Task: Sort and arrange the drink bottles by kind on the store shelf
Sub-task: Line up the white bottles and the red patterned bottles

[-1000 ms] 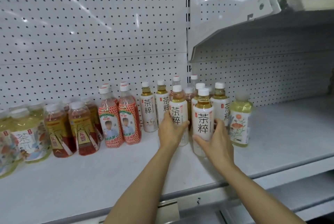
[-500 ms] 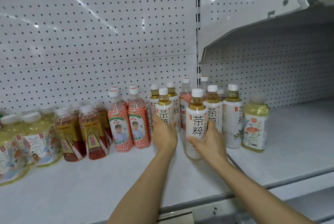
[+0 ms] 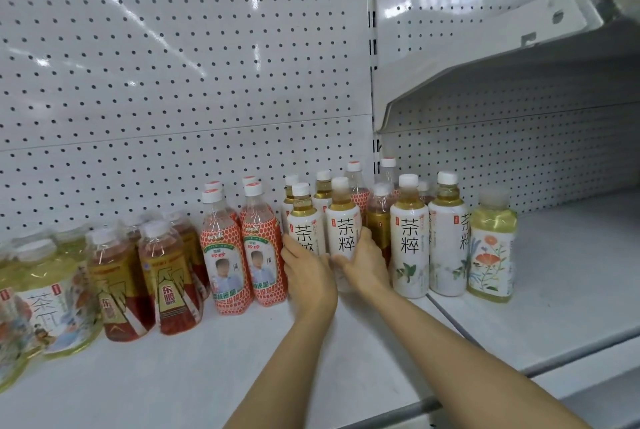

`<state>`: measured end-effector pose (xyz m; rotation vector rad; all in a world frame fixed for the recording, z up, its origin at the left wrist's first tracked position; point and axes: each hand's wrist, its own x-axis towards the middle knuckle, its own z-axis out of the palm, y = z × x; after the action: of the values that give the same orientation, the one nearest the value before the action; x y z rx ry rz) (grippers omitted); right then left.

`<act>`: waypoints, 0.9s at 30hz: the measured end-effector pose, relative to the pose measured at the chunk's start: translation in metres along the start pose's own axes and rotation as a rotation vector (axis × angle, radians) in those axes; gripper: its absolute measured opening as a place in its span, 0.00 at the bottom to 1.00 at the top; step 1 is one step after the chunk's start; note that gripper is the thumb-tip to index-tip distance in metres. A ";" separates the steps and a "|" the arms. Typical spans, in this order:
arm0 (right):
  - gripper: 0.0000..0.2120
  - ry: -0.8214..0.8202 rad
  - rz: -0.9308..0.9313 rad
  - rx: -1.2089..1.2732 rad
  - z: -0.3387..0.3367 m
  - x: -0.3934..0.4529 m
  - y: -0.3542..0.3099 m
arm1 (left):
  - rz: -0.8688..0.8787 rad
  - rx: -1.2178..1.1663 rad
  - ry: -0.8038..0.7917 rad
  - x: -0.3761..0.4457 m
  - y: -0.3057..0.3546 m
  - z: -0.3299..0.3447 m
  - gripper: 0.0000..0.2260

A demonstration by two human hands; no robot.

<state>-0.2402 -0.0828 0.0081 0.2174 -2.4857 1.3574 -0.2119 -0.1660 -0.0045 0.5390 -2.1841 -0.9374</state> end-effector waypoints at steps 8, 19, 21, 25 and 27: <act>0.34 0.004 -0.016 -0.011 0.004 0.004 0.004 | 0.038 0.054 -0.055 0.004 -0.001 -0.002 0.37; 0.21 0.199 -0.413 -0.262 -0.077 -0.043 0.035 | 0.379 0.002 0.252 -0.033 0.050 -0.019 0.26; 0.21 0.258 -0.452 -0.264 -0.101 -0.050 0.048 | 0.431 -0.077 0.174 -0.046 0.066 -0.003 0.24; 0.18 0.350 -0.449 -0.223 -0.140 -0.056 0.079 | 0.284 -0.217 -0.101 -0.065 0.086 0.043 0.30; 0.18 0.402 -0.428 -0.228 -0.157 -0.057 0.093 | 0.196 -0.242 -0.157 -0.070 0.093 0.060 0.32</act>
<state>-0.1821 0.0989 -0.0049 0.3600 -2.0791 0.8407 -0.2180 -0.0354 0.0054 0.1378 -2.1725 -1.1469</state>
